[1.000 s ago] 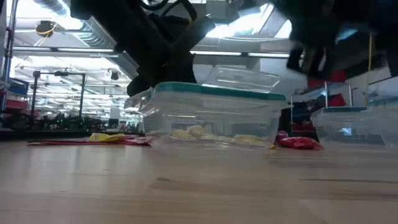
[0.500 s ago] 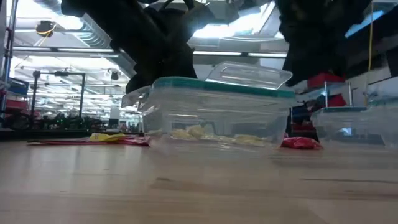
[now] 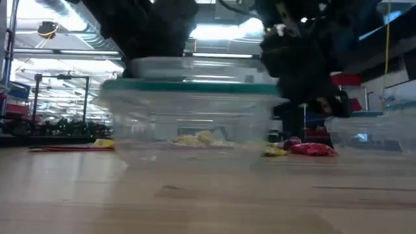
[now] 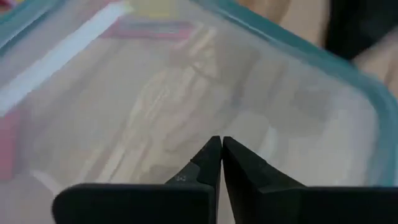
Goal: Sort candy
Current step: Open the rectangular transparent bin
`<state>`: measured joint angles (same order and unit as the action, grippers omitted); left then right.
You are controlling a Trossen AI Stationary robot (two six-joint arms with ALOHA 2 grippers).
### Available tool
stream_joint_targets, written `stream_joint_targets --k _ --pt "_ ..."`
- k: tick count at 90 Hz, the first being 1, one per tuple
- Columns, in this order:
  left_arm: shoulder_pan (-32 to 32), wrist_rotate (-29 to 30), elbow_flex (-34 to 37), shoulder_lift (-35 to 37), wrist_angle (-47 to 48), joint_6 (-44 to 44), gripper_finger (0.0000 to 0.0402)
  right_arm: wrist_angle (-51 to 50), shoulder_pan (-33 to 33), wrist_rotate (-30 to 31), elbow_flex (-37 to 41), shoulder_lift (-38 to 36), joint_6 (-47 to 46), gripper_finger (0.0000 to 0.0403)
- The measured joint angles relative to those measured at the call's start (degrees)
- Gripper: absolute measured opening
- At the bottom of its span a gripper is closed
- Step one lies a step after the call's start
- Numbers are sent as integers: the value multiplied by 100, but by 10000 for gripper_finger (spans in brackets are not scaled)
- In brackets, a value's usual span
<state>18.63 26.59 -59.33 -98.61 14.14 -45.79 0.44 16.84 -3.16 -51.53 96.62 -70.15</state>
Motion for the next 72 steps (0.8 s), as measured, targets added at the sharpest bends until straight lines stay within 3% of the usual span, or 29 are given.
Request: stream_joint_targets --k 20,33,50,72 --pt "-147 -63 -9 79 37 -25 0 1434 -2 -187 -572 548 998 5" --pt "-174 -121 -15 80 33 -77 0 903 -28 -244 -681 355 1484 5" --pt "-171 -371 -216 151 404 -214 0 -484 -36 -227 -693 -480 1811 5" --pt "-153 101 -714 625 1219 -289 0 -2126 153 -244 -638 -925 1869 7"
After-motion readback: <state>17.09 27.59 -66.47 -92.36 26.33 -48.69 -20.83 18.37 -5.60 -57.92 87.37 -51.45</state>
